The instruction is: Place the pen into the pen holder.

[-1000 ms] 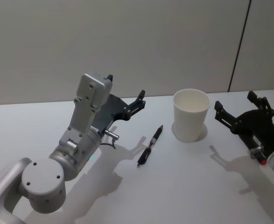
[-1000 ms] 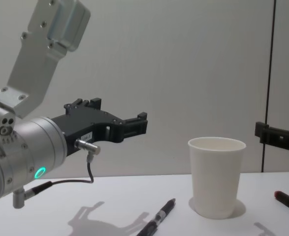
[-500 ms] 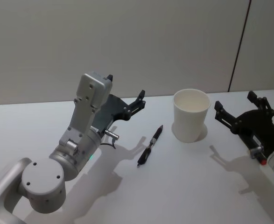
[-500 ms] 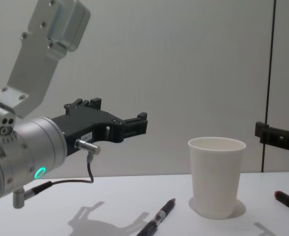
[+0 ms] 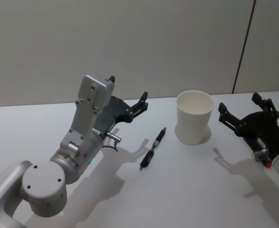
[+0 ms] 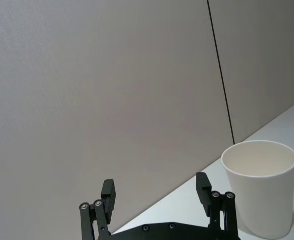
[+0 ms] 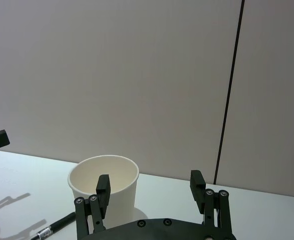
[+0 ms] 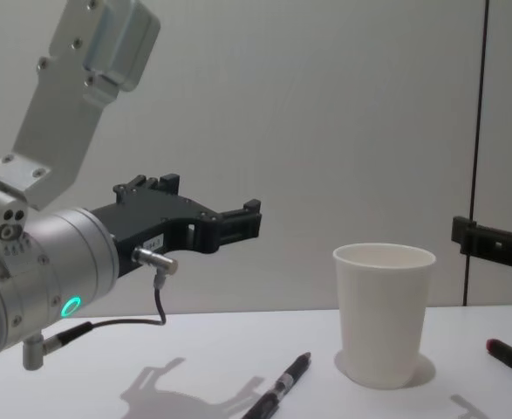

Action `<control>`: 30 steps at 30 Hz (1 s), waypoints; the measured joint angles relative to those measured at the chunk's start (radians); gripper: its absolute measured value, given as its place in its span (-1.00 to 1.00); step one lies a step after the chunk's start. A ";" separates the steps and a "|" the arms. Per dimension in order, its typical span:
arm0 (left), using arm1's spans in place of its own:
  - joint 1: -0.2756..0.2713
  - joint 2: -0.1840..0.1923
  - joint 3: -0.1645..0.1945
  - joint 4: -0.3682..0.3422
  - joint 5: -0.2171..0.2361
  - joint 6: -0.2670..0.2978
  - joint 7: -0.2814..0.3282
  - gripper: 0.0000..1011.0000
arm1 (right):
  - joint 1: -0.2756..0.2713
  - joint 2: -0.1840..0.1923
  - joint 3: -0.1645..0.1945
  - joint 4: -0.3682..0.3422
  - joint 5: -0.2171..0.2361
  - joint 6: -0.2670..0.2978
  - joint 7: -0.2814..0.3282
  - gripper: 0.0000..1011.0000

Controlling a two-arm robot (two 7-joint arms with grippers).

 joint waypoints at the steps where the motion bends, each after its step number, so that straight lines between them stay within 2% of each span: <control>1: 0.000 0.000 0.000 0.000 0.000 0.000 0.000 0.98 | 0.000 0.000 0.000 0.000 0.000 0.000 0.000 0.98; 30: 0.000 0.000 0.000 0.000 0.000 0.000 0.000 0.98 | 0.000 0.000 0.000 0.000 0.000 0.000 0.000 0.98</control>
